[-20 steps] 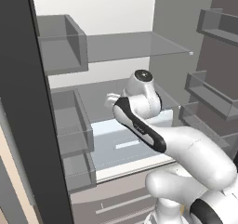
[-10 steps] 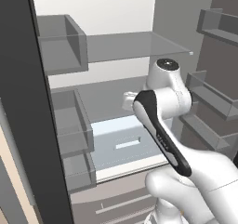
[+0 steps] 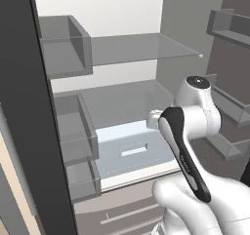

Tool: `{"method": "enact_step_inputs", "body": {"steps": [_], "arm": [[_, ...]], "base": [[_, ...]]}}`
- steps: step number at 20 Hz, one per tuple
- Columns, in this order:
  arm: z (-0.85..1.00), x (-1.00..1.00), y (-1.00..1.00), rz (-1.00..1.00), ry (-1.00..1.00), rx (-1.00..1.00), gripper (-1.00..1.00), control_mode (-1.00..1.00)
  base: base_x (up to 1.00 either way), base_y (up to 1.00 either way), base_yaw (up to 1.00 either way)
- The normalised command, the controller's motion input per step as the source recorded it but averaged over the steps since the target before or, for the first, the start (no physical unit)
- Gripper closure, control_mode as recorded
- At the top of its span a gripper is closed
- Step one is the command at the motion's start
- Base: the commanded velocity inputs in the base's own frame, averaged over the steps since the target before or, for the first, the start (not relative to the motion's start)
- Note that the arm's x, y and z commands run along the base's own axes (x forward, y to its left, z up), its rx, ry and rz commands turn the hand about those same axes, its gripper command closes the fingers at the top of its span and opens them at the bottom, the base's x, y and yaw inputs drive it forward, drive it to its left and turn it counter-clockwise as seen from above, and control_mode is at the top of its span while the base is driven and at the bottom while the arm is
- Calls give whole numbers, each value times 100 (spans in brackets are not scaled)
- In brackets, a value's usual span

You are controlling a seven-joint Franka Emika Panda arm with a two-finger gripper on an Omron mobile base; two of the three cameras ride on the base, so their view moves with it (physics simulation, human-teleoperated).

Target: Move the hot dog bun to the plate on the dining table and place the condiment next to that plate. Then navigate to the fridge and take the sausage and place it on the plate as well.

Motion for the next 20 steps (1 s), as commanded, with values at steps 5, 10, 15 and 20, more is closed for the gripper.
{"method": "enact_step_inputs", "body": {"steps": [5, 10, 15, 20], "arm": [[0, 0, 0, 0, 0, 0, 100, 100], [0, 0, 0, 0, 0, 0, 100, 100], [0, 0, 0, 0, 0, 0, 100, 100], [0, 0, 0, 0, 0, 0, 100, 100]], "base": [[-94, -16, 0], [-100, 9, 7], [-39, 28, 81], [0, 15, 100]]}}
